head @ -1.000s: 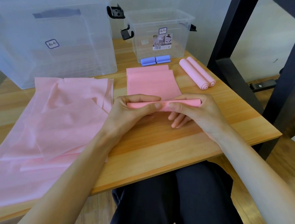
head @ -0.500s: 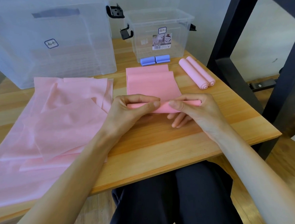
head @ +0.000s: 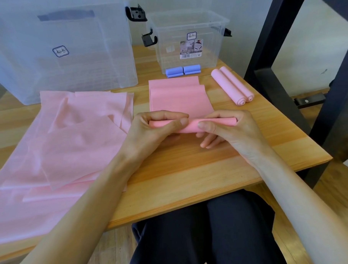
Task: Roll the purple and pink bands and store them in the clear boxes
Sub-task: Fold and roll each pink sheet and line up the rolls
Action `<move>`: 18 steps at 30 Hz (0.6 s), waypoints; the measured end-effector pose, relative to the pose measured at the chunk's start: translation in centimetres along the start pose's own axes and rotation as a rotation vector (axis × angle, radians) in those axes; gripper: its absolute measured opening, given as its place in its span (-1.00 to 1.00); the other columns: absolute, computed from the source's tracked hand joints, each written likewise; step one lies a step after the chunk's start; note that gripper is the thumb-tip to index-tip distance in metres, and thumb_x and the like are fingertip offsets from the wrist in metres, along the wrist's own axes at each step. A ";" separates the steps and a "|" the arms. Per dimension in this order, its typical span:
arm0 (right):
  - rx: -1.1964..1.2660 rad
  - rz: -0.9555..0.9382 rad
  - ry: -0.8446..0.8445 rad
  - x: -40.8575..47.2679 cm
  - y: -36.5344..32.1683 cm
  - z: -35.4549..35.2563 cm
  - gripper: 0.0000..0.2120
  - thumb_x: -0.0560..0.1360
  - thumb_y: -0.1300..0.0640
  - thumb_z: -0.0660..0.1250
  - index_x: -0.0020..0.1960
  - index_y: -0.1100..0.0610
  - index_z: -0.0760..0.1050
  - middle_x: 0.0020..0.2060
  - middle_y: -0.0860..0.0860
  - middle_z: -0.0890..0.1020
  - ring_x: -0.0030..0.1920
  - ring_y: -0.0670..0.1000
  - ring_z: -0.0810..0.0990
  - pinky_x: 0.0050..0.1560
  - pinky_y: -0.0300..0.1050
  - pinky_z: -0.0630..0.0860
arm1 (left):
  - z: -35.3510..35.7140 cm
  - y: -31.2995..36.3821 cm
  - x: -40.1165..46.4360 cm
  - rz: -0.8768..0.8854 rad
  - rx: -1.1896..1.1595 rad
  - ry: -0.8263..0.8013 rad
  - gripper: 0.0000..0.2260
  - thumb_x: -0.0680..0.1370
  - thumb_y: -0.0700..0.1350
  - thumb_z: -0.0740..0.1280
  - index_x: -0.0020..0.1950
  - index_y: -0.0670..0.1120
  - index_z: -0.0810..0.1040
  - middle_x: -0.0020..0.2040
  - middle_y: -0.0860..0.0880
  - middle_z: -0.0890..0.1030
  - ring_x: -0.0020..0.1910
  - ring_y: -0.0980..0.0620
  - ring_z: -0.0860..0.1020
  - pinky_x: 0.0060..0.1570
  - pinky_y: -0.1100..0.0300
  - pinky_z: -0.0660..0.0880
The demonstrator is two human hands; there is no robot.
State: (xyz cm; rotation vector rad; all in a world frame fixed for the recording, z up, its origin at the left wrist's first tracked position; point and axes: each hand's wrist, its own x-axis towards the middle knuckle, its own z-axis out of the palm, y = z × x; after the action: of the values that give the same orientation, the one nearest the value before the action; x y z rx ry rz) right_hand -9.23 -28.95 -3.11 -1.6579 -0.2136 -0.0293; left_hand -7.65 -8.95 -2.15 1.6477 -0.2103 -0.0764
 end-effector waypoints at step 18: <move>0.028 -0.014 0.044 0.0 0.1 0.1 -0.79 0.39 0.09 0.49 -0.03 0.17 0.68 -0.21 0.13 0.73 -0.34 0.13 0.70 -0.32 -0.10 0.66 | 0.0 0.0 -0.1 0.007 0.000 -0.022 -0.87 0.43 -0.15 0.49 -0.03 -0.07 0.72 -0.12 0.03 0.74 -0.13 0.16 0.67 -0.14 0.35 0.57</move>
State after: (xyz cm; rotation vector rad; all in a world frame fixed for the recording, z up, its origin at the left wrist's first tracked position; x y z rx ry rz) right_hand -9.25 -28.91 -3.18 -1.6266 -0.1911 -0.0730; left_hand -7.78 -8.93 -2.19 1.6467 -0.2325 -0.0897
